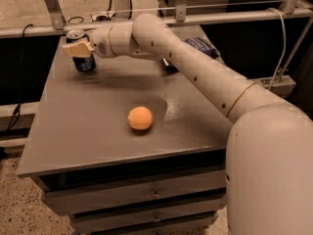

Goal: Move pepsi can near orange

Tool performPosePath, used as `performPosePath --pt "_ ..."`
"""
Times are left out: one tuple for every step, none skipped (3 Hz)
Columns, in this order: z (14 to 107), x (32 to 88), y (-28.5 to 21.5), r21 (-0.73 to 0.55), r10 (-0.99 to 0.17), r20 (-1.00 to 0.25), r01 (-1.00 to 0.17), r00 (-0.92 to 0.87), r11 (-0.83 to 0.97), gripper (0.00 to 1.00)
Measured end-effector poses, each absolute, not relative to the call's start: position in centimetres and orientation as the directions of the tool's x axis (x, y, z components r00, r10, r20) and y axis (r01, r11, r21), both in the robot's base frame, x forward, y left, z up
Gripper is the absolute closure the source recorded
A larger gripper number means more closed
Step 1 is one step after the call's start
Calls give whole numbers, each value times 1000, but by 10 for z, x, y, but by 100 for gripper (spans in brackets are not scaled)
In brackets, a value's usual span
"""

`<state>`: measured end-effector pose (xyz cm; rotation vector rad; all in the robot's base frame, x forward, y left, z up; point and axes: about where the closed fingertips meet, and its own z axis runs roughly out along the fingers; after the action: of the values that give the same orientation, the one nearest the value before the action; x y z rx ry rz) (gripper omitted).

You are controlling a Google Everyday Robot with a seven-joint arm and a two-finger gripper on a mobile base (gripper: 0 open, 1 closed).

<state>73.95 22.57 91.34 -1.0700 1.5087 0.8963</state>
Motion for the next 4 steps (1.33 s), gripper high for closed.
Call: performPosePath --pt "934 709 177 -38 -219 -975 -946 -35 321 100" --pt "945 663 124 -58 -288 -957 -960 -24 275 100" --pt "943 620 78 -45 -336 -941 -969 -42 244 100" --pt "927 592 52 -14 -352 -933 -973 -70 230 100"
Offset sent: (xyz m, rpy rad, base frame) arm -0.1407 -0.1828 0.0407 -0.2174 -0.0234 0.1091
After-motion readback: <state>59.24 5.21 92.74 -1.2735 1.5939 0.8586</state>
